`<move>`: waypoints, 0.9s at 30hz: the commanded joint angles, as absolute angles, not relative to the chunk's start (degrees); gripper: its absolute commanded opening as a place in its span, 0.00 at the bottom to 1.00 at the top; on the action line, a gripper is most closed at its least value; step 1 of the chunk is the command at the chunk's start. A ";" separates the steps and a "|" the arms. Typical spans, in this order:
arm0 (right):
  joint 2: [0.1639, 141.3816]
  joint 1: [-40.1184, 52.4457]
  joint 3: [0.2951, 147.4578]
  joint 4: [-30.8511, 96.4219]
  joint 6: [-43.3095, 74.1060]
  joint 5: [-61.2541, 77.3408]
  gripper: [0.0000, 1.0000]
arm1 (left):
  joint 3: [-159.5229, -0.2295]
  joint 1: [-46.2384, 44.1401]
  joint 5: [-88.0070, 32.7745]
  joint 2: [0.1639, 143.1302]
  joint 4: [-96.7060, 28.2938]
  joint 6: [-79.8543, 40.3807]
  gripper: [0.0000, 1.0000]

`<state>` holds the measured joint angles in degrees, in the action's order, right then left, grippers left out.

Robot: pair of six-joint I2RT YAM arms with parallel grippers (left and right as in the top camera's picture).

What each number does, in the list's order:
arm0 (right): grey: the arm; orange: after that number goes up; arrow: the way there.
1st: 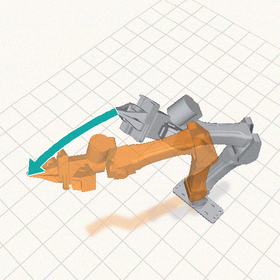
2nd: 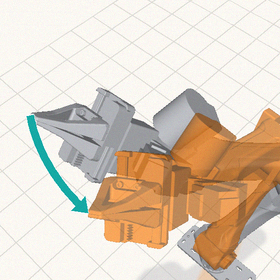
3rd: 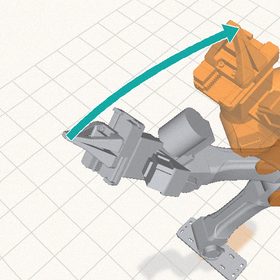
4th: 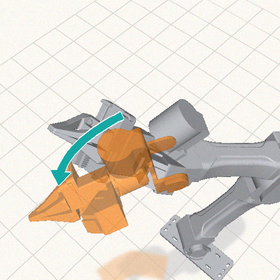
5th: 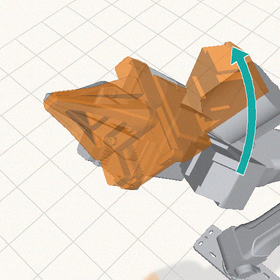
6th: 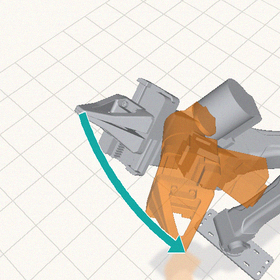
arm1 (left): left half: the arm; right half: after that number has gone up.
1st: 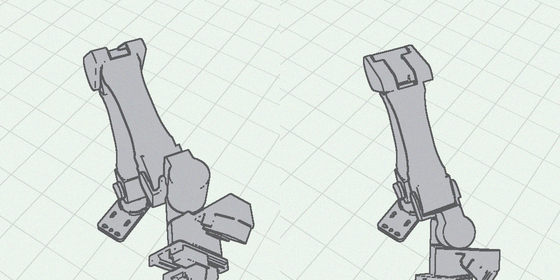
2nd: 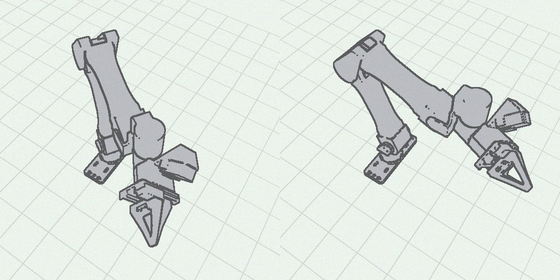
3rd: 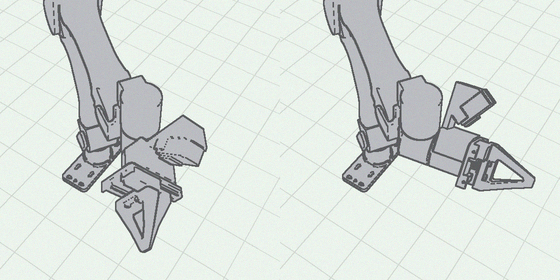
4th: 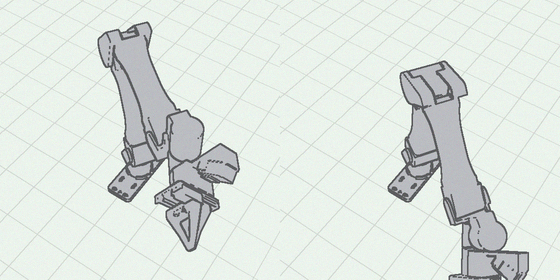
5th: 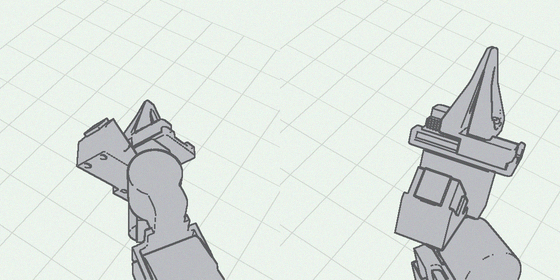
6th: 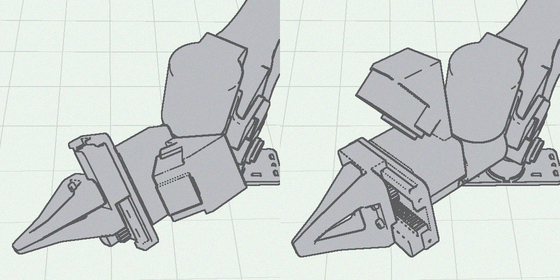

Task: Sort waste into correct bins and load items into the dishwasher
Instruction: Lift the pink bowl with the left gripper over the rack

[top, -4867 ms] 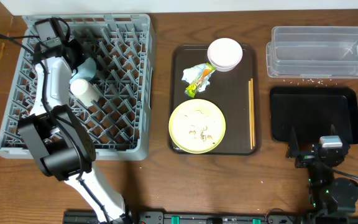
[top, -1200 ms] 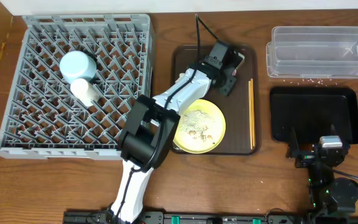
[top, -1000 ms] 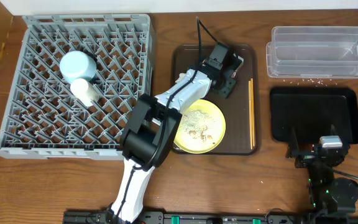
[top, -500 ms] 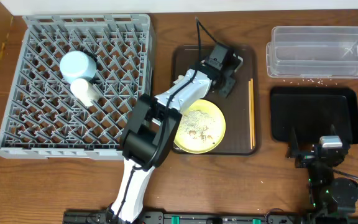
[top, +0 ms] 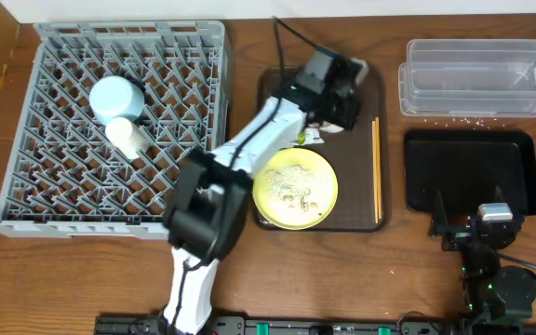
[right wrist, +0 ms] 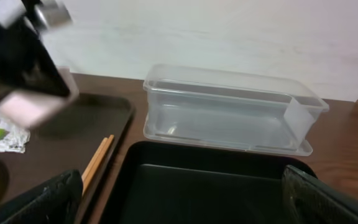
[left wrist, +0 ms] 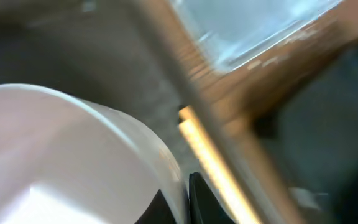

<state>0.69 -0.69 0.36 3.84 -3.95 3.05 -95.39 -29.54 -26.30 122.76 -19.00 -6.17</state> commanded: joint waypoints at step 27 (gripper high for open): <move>0.38 -1.10 0.32 4.10 -3.25 3.27 0.99 | -95.02 28.80 -76.18 111.22 -17.93 -41.04 0.07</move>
